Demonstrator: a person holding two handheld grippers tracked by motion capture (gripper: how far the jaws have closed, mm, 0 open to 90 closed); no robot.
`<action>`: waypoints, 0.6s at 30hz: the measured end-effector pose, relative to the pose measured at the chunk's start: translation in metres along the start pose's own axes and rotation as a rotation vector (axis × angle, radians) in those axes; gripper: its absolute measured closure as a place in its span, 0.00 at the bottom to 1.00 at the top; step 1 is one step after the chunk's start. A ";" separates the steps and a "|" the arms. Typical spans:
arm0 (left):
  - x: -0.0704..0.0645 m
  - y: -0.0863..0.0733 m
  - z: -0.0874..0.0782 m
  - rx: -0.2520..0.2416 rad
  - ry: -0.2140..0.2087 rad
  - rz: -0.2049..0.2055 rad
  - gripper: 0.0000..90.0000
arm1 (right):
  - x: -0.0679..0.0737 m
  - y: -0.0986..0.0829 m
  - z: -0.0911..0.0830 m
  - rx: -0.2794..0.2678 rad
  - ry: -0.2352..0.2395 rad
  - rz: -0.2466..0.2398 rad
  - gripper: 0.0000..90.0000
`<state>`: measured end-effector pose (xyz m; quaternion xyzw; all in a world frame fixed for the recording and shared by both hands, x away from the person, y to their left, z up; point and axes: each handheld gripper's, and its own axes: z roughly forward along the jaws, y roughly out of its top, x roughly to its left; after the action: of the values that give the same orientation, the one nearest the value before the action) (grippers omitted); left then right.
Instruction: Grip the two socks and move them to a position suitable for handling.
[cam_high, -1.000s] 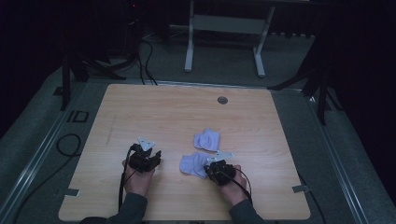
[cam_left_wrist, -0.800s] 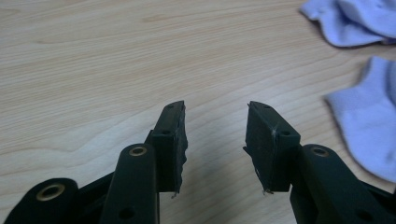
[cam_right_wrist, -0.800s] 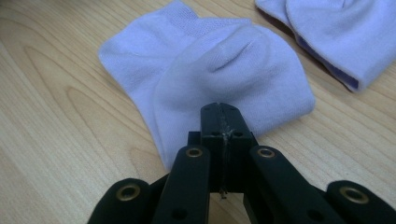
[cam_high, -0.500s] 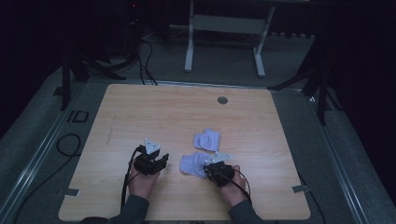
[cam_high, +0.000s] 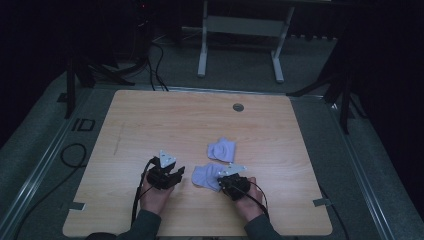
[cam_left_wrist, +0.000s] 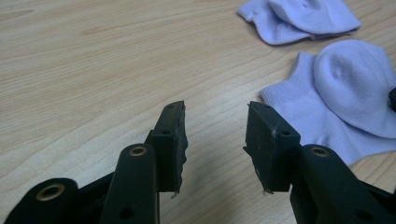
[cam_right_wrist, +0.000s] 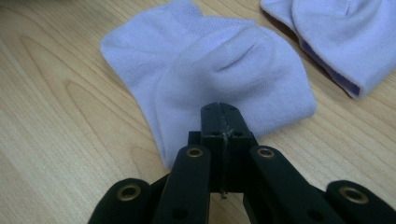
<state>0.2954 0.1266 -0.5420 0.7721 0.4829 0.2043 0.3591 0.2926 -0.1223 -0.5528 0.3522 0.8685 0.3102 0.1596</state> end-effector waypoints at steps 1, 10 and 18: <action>0.000 0.000 0.000 -0.001 -0.001 0.000 0.64 | 0.000 0.000 0.000 0.000 0.000 -0.001 1.00; -0.004 0.001 0.000 -0.004 -0.012 0.016 0.64 | 0.002 0.000 0.000 0.003 0.007 -0.009 1.00; -0.013 0.000 0.003 -0.004 -0.043 0.044 0.71 | 0.007 0.001 0.000 0.001 0.029 -0.041 1.00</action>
<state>0.2919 0.1141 -0.5435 0.7861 0.4576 0.1963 0.3663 0.2886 -0.1165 -0.5527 0.3298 0.8780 0.3115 0.1529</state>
